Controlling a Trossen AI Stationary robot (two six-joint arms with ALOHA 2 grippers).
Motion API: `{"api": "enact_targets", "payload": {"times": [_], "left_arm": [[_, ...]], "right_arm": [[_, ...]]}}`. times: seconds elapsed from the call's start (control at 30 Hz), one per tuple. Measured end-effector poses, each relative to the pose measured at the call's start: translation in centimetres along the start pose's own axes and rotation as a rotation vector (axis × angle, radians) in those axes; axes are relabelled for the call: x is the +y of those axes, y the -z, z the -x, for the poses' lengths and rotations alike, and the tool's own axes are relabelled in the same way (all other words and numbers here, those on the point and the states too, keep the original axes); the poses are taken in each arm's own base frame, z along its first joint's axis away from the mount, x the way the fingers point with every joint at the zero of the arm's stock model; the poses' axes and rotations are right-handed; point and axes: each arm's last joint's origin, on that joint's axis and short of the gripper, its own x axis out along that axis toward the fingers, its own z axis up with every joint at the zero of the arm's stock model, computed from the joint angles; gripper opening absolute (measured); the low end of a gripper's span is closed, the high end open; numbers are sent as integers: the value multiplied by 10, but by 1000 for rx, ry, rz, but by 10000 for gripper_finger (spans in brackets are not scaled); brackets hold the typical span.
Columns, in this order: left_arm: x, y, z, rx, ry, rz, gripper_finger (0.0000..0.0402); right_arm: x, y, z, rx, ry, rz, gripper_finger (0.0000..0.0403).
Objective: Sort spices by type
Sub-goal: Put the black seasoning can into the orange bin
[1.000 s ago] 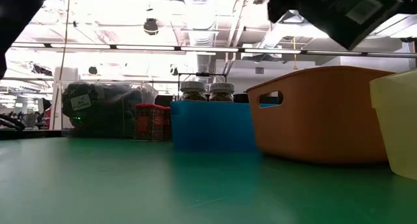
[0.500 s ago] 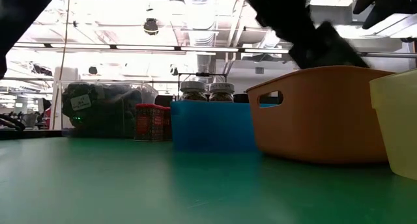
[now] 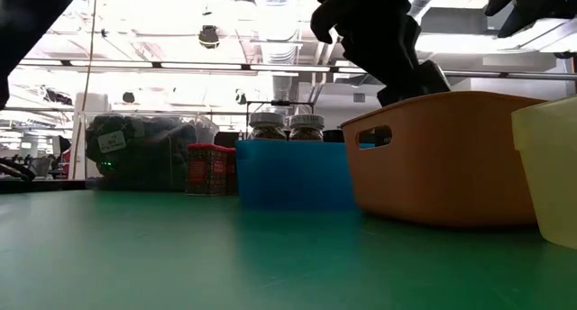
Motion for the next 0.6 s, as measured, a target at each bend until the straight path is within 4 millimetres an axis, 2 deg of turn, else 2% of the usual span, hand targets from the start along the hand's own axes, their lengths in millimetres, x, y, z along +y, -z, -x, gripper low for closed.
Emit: {"api": "enact_targets", "payload": {"times": [0.2,0.47,0.6], "left_arm": [[-1,2,0,25,3,-26,135],[-13,-3,1,20,32,-222,135],[-18,-5,1,-27,116,-278,135]], "right_arm": [[0,0,0,0,0,3,244],[0,0,0,0,0,3,244],[0,0,0,0,0,3,244]]}}
